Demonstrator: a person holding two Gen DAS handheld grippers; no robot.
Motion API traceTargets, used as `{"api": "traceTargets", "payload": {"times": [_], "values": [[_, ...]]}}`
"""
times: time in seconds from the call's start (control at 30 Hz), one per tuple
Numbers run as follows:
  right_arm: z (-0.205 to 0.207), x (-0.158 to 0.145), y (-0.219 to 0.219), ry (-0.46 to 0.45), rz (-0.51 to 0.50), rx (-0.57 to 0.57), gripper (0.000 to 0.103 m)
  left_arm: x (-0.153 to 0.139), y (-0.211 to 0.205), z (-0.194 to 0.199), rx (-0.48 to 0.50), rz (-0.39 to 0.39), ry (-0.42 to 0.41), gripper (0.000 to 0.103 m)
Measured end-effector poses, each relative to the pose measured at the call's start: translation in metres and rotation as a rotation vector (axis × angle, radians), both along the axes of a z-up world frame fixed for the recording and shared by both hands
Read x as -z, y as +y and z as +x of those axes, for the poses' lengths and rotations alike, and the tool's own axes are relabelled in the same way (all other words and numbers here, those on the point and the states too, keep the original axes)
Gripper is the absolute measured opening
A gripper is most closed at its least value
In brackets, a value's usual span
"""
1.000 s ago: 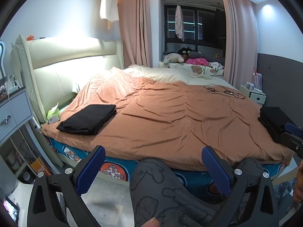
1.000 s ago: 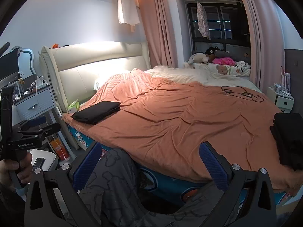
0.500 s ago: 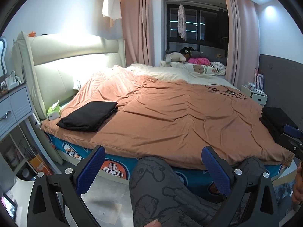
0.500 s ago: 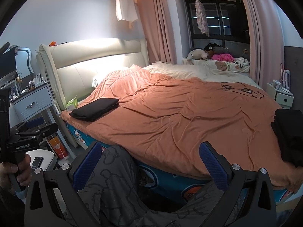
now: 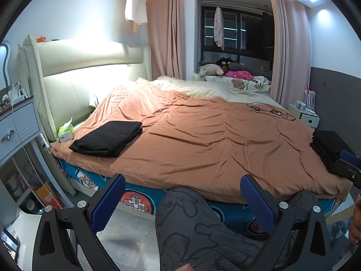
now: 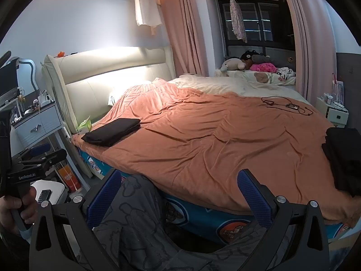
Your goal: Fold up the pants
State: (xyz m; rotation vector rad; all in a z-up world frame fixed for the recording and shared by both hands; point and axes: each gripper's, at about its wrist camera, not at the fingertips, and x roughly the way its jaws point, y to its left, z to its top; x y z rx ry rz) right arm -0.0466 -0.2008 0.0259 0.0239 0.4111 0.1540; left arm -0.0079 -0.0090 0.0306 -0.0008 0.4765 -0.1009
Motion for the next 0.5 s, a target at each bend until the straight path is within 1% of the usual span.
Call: {"api": "traceTargets", "payload": {"times": [0.5], "values": [[-0.0019, -0.0016, -0.0029, 0.003, 0.000, 0.001, 0.103, -0.0004, -0.0009, -0.0015, -0.002, 0.000, -0.001, 0.102]]}}
